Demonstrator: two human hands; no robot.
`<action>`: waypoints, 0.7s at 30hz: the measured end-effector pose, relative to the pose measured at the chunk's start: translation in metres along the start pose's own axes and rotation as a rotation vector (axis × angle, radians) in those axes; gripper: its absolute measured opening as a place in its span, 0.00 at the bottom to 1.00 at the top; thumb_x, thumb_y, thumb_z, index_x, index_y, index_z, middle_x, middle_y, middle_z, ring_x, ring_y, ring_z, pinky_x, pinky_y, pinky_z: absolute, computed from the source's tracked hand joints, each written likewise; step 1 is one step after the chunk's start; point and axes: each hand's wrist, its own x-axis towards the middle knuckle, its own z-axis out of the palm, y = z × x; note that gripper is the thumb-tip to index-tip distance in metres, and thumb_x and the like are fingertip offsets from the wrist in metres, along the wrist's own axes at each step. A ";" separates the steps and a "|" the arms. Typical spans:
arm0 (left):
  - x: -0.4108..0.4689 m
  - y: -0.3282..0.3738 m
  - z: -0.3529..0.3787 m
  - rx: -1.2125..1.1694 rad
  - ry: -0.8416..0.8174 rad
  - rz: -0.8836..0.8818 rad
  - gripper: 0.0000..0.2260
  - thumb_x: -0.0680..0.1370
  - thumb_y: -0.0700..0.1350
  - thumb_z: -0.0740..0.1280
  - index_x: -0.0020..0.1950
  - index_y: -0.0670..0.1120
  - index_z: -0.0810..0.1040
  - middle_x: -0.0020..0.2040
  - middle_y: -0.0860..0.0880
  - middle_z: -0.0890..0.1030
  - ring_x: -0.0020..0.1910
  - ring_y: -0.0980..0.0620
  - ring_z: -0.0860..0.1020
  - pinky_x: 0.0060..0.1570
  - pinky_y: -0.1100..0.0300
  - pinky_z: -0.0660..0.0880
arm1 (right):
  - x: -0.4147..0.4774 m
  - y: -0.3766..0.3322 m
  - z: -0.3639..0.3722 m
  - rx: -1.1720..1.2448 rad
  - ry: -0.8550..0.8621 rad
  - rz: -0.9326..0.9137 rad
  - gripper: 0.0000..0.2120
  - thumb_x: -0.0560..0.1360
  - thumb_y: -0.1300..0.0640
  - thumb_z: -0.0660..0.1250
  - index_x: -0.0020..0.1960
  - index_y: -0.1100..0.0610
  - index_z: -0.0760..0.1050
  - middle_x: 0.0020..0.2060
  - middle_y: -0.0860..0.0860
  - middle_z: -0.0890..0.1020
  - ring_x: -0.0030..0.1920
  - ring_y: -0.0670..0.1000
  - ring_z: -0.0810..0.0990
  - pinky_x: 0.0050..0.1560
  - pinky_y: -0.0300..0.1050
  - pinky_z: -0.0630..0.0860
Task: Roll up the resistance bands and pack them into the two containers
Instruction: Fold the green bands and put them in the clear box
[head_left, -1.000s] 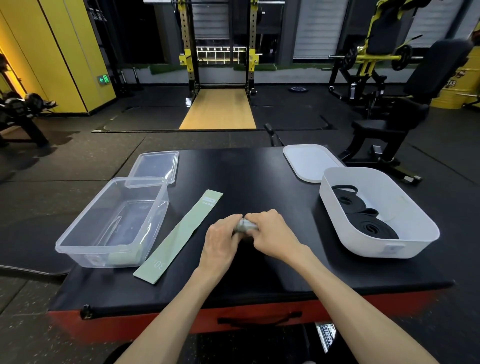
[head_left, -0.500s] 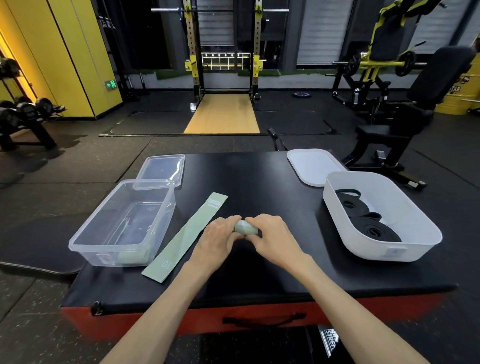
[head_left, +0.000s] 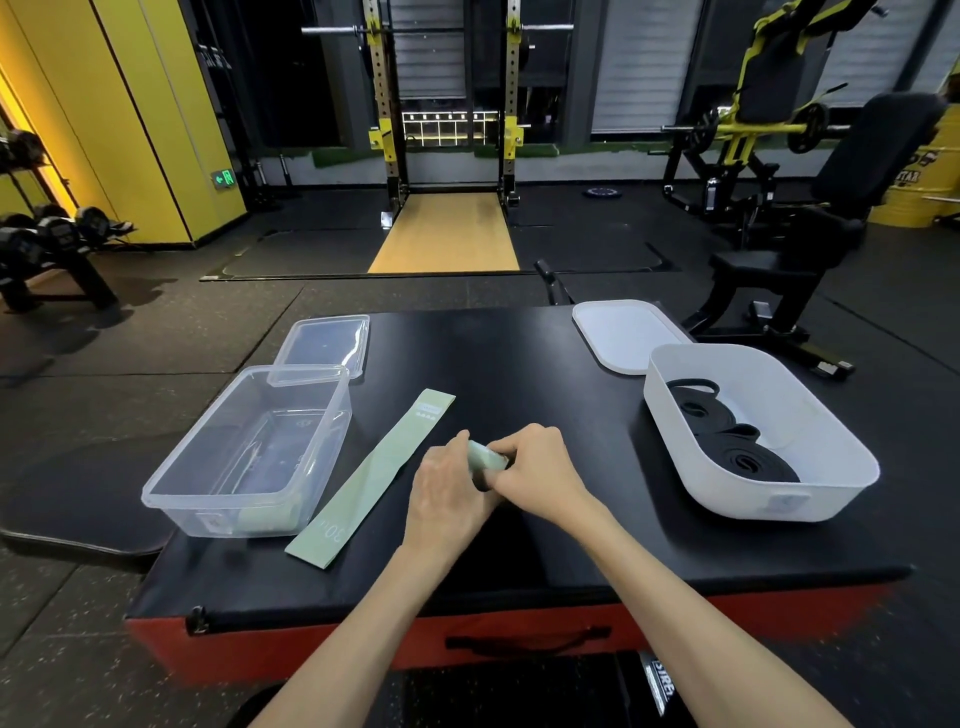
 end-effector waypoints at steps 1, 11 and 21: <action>0.001 -0.001 -0.001 0.018 0.009 -0.002 0.25 0.70 0.49 0.69 0.64 0.40 0.70 0.47 0.47 0.79 0.52 0.46 0.75 0.43 0.64 0.62 | 0.001 -0.002 0.000 0.004 -0.003 0.009 0.08 0.62 0.58 0.67 0.29 0.62 0.71 0.23 0.52 0.62 0.29 0.48 0.56 0.27 0.44 0.58; 0.002 -0.001 -0.012 0.075 0.004 0.068 0.26 0.71 0.47 0.68 0.68 0.43 0.72 0.49 0.45 0.82 0.52 0.44 0.76 0.50 0.61 0.64 | 0.001 0.000 0.009 0.095 0.014 0.108 0.12 0.60 0.54 0.69 0.33 0.64 0.77 0.24 0.52 0.64 0.30 0.48 0.59 0.29 0.42 0.60; 0.016 -0.006 -0.045 0.064 -0.018 -0.060 0.12 0.69 0.52 0.71 0.48 0.49 0.76 0.42 0.45 0.77 0.49 0.43 0.71 0.44 0.61 0.63 | -0.001 -0.008 0.013 0.314 -0.098 0.114 0.14 0.74 0.46 0.65 0.39 0.54 0.82 0.36 0.55 0.81 0.34 0.43 0.72 0.38 0.39 0.71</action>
